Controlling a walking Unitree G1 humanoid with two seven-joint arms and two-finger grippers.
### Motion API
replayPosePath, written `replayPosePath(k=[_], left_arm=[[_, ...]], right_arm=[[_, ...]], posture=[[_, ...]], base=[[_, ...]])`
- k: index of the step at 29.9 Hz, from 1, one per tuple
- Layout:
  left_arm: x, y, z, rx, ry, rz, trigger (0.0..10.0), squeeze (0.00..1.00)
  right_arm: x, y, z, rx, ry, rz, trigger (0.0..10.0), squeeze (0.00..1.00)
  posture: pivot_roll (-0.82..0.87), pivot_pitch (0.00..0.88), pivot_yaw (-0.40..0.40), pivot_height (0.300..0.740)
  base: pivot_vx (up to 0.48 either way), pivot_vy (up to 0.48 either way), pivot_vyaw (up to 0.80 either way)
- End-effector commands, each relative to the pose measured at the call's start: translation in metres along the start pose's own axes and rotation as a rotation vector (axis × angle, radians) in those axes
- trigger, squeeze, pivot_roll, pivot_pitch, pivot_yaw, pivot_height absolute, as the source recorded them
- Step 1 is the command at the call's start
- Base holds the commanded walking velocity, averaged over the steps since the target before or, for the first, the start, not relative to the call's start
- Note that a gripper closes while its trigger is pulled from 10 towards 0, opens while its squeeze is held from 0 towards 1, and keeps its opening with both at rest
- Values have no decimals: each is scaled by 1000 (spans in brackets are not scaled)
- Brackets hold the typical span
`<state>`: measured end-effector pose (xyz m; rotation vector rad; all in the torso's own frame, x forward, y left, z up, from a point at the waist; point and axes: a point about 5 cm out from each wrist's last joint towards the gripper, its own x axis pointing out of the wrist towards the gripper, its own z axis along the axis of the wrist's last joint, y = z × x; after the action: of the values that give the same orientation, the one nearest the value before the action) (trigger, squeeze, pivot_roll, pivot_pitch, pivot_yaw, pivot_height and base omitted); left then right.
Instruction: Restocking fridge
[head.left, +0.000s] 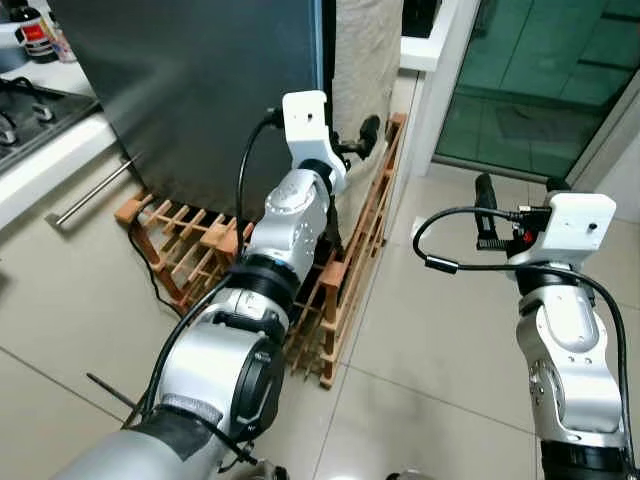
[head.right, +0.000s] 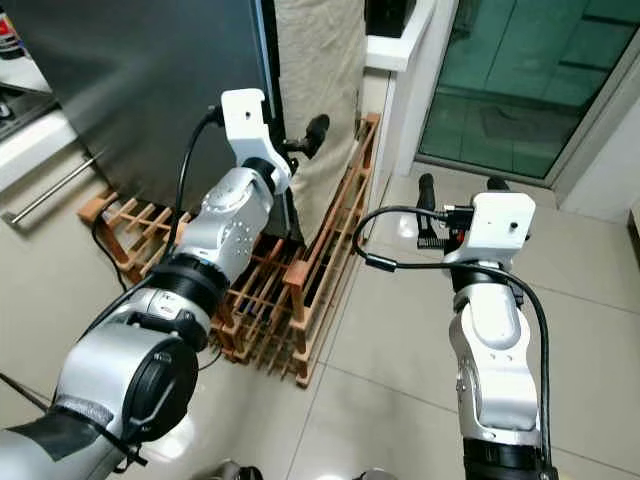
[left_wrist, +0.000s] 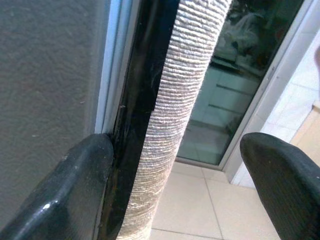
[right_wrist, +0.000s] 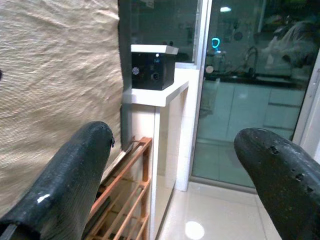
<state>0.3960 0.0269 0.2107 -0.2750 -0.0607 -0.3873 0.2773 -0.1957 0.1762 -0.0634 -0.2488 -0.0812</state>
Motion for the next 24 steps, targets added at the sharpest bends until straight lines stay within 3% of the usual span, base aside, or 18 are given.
replayPosePath(k=[1,3,4,7,10,11,12,17,18,19,24], left_arm=[[3,-15,-3,30,23,-75,10000,0],[3,-18,-4,36,30,-95,10000,0],[5,-42,-5,-17,23,-228,10000,0],[3,-74,-4,-121,4,-432,10000,0],[-2,-96,-3,-218,-16,-585,10000,0],[-6,-115,-1,-258,-40,-695,10000,0],[-6,-115,-1,-258,-40,-695,10000,0],[-19,-153,1,-318,-67,-907,10000,0],[-19,-153,1,-318,-67,-907,10000,0],[-23,-163,4,-369,-74,-969,10000,0],[-24,-164,2,-372,-69,-978,10000,0]], right_arm=[[-1,2,-2,10,17,1,10000,27],[-2,2,-3,12,20,2,10000,27],[-2,3,-4,15,25,4,10000,27],[-3,3,-6,20,38,6,10000,27],[-5,1,-9,19,51,6,10000,27],[-7,0,-11,18,63,0,10000,27],[-7,0,-11,18,63,0,10000,27],[-11,-1,-17,13,90,-1,10000,27],[-11,-1,-17,13,90,-1,10000,27],[-13,-2,-19,9,101,-3,10000,27],[-14,-4,-22,1,113,-7,10000,27]], posture=[[-215,59,73,740],[-216,59,73,740],[-224,58,74,740],[-228,58,75,740],[-237,57,79,740],[-238,58,78,740],[-238,58,78,740],[-249,53,81,740],[-249,53,81,740],[-251,50,80,740],[-251,46,79,740]], base=[[0,0,0],[0,0,0],[0,0,0],[0,0,0],[0,0,0],[0,0,0],[0,0,0],[0,0,0],[0,0,0],[0,0,0],[0,0,0]])
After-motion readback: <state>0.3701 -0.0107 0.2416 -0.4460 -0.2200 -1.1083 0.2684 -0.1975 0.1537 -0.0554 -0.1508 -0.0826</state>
